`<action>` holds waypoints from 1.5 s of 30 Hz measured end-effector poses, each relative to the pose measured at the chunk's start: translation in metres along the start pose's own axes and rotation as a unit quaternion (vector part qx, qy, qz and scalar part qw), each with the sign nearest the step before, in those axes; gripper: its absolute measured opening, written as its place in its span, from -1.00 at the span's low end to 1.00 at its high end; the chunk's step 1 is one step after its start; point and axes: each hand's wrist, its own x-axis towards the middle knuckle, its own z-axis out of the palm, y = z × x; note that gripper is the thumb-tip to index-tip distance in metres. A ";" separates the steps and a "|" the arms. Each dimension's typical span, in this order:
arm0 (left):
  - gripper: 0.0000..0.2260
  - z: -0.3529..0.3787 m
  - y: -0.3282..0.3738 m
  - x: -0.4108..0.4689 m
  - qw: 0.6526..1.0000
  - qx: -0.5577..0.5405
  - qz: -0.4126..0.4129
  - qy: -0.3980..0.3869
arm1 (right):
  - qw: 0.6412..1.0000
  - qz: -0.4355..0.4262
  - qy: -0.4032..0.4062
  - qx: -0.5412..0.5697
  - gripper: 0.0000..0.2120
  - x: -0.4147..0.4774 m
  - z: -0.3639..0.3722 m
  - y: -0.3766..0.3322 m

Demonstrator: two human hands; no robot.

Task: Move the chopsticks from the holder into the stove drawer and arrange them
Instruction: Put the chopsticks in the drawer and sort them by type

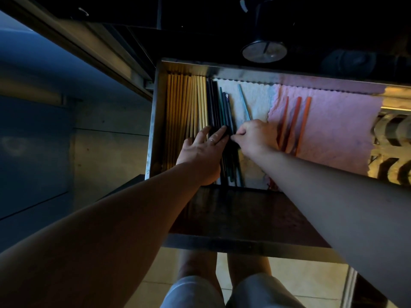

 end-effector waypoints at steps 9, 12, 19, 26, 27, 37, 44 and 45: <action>-0.22 -0.001 0.005 0.003 0.999 0.018 -0.011 0.029 | 0.999 -0.034 0.025 -0.019 -0.92 0.002 0.007 0.007; -0.21 -0.002 0.008 0.007 0.998 0.044 -0.017 0.040 | 0.999 -0.049 0.008 0.021 -0.92 0.000 0.004 0.011; -0.20 0.001 0.010 0.007 0.998 0.045 -0.019 0.051 | 0.991 -0.059 0.119 0.007 -0.78 0.002 -0.006 0.013; -0.21 0.001 0.011 0.006 0.998 0.042 -0.020 0.048 | 0.994 0.028 0.109 -0.017 -0.83 0.020 -0.001 0.018; -0.22 0.001 0.011 0.006 0.998 0.044 -0.020 0.050 | 0.995 0.020 0.096 -0.018 -0.82 0.018 -0.002 0.016; -0.18 0.003 0.013 0.006 0.997 0.043 -0.024 0.054 | 0.998 -0.013 0.041 0.038 -0.93 0.014 0.003 0.014; -0.17 0.004 0.014 0.005 0.998 0.043 -0.027 0.048 | 0.998 -0.014 0.033 0.053 -0.90 0.006 0.005 0.017; -0.16 0.004 0.014 0.005 0.998 0.044 -0.028 0.043 | 0.998 -0.011 0.029 0.056 -0.88 0.005 0.006 0.017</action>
